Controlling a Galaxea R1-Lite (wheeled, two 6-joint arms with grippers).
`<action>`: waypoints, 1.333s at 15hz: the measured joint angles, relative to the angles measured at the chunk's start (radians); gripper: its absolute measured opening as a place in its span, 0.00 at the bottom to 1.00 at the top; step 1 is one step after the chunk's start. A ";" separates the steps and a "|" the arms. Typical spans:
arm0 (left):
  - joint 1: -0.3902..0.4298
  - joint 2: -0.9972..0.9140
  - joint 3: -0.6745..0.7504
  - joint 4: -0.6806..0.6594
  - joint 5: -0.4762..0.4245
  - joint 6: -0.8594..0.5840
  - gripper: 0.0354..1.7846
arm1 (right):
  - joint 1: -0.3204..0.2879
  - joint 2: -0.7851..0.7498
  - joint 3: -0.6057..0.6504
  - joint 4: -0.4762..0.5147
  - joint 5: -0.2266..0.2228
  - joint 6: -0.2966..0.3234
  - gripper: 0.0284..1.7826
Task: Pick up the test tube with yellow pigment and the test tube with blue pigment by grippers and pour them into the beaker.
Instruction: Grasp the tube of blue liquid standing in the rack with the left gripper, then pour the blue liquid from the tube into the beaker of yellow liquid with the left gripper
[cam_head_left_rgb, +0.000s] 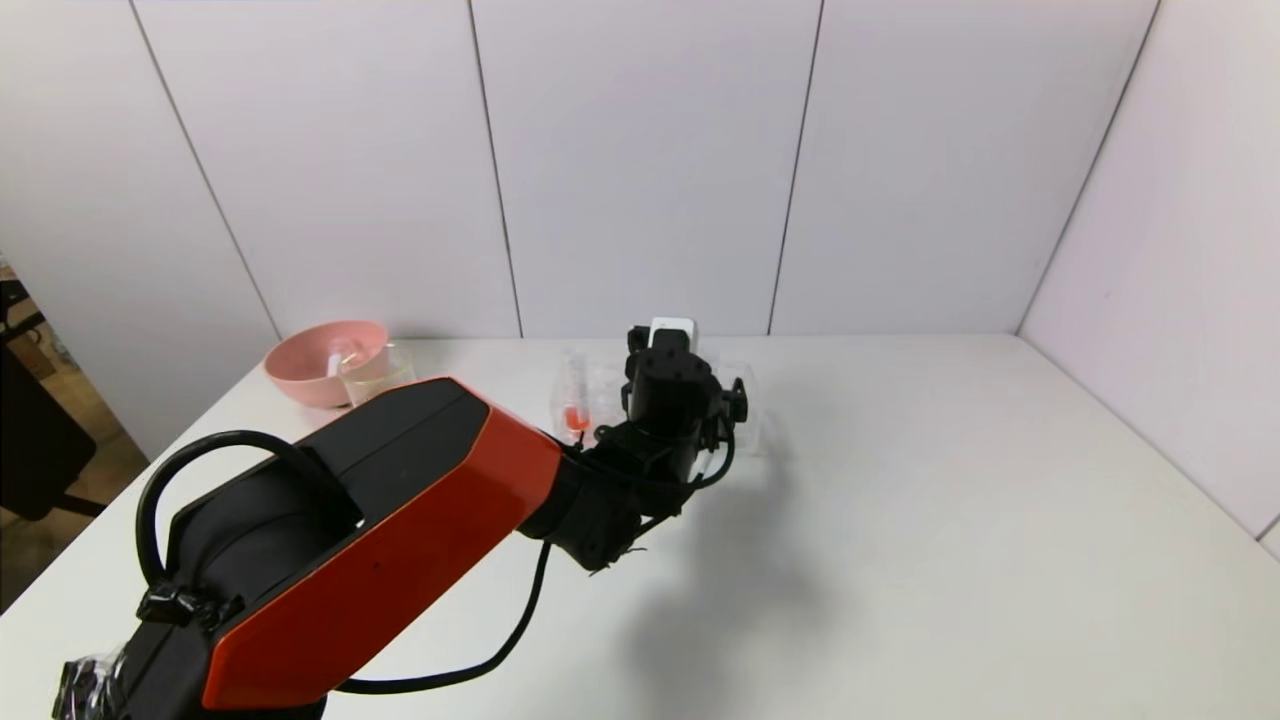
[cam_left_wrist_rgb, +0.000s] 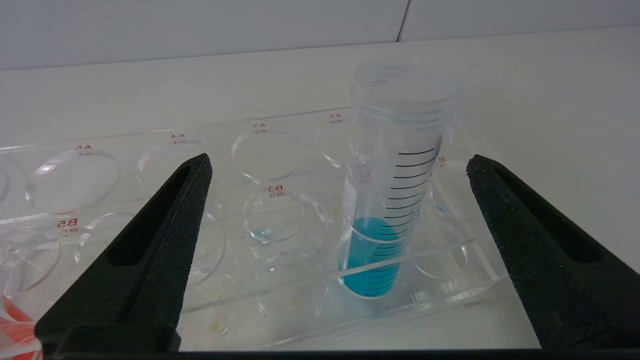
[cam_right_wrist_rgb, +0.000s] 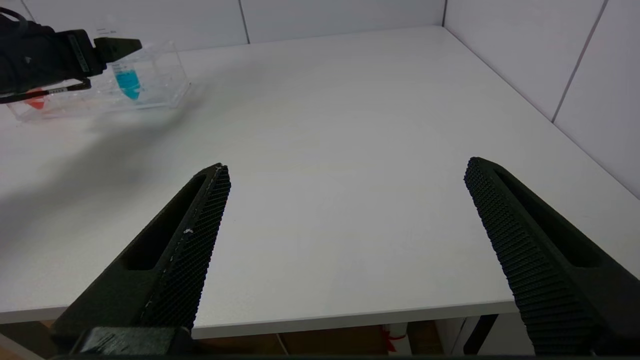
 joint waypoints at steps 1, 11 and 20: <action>0.001 0.003 -0.008 0.007 0.000 0.000 0.95 | 0.000 0.000 0.000 0.000 0.000 0.000 0.96; 0.000 0.015 -0.048 0.063 -0.005 -0.001 0.23 | 0.000 0.000 0.000 0.000 0.000 0.000 0.96; 0.000 -0.050 -0.060 0.163 0.000 -0.001 0.23 | 0.000 0.000 0.000 0.000 0.000 0.000 0.96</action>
